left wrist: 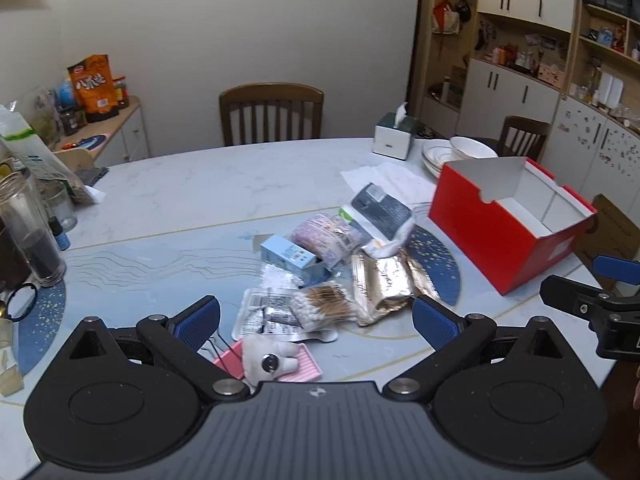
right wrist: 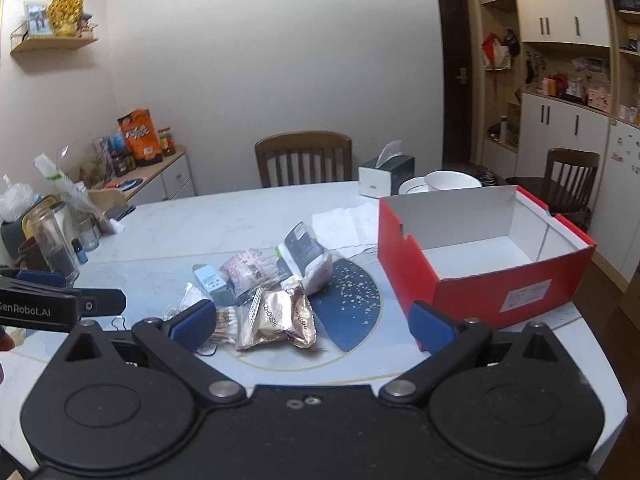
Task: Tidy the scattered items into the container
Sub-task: 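Lower the right gripper onto the gold foil snack bag and close it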
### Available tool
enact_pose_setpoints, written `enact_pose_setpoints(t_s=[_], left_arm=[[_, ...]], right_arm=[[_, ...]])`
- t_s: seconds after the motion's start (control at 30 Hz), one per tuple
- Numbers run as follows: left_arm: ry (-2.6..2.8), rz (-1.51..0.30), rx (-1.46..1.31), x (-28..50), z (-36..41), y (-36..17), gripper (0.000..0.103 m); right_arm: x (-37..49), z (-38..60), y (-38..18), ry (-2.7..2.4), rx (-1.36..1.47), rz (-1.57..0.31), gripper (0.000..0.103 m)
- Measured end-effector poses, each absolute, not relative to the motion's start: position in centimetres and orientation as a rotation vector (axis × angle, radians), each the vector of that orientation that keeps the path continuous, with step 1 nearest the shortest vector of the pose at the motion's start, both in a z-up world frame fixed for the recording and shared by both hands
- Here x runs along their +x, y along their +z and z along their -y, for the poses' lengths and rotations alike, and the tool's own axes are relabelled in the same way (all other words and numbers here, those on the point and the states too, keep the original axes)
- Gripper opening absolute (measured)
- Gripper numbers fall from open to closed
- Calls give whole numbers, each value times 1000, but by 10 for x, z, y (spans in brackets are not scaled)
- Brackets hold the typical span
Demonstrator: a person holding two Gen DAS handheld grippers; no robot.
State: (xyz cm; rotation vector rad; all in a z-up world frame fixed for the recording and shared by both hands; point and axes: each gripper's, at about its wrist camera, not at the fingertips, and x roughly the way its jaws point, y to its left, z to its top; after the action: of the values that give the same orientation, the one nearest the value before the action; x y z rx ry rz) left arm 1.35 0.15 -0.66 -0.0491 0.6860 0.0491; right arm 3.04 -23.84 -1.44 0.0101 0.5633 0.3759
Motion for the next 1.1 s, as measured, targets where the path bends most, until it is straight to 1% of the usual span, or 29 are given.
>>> enact_pose_setpoints(t_s=[0.2,0.43,0.73,0.9,1.1], left_arm=[[59,-696,-50,18,-9,-18,103],[-5,-697,55,23,-21,-43,103],[-162,-770,110,32,-37,-84,103],[-207,-779,207,43,-37,-101,103],[-265,-794,249,57,-46,-115,102]], right_arm=[[45,232,-20,396,-8,-587,102],[61,218,-33,379,-16,-625,102],[87,189,-51,348,-34,-684,102],[103,172,-65,315,-70,-716,102],[123,159,-80,286,-118,-751,102]])
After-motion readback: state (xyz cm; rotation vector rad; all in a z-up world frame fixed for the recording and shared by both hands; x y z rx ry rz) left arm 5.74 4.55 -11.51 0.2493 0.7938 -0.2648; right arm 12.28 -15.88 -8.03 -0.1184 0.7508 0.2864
